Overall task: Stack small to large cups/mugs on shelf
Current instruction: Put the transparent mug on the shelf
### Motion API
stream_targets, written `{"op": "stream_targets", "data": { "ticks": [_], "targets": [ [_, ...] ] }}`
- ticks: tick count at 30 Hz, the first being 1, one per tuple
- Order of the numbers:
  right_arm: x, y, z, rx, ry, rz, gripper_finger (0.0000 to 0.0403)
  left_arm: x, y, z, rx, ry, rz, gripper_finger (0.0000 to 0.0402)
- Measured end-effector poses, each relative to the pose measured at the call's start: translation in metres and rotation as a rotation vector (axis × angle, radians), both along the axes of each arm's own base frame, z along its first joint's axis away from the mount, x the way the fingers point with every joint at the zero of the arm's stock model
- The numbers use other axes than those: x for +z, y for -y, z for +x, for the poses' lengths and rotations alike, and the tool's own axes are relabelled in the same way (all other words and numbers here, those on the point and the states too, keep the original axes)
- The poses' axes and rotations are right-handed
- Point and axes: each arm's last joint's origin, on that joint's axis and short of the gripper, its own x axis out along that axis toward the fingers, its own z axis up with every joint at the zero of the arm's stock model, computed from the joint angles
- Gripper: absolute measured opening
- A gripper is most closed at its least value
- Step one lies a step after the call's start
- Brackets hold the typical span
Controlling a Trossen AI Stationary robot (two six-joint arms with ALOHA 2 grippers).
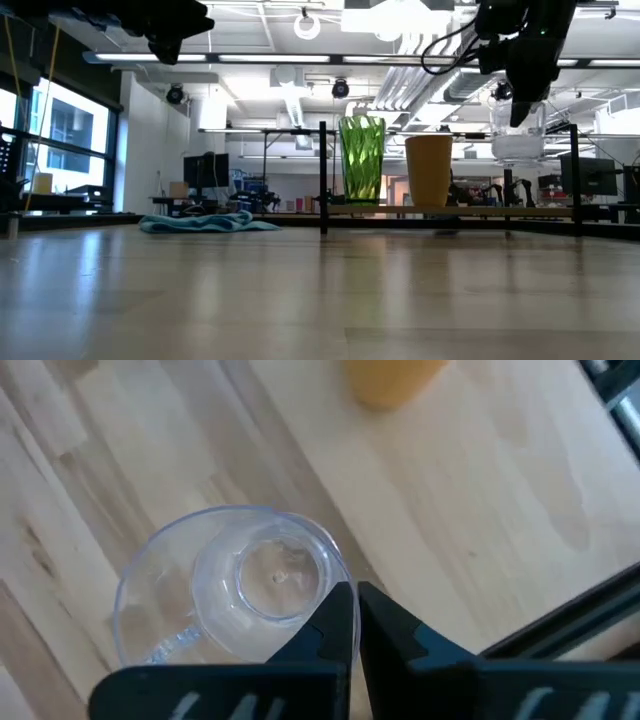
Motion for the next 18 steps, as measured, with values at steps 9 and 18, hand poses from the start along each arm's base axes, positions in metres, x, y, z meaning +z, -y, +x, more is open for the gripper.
{"op": "stream_targets", "data": {
  "ticks": [9, 18],
  "targets": [
    [-0.005, 0.028, -0.014, -0.07, 0.013, 0.017, 0.0, 0.0, 0.0, 0.0, -0.002, -0.002, 0.012, 0.0108],
    [-0.023, 0.059, -0.014, -0.104, -0.03, 0.056, 0.0, 0.0, 0.0, 0.0, -0.002, -0.003, 0.016, 0.0108]
  ]
}}
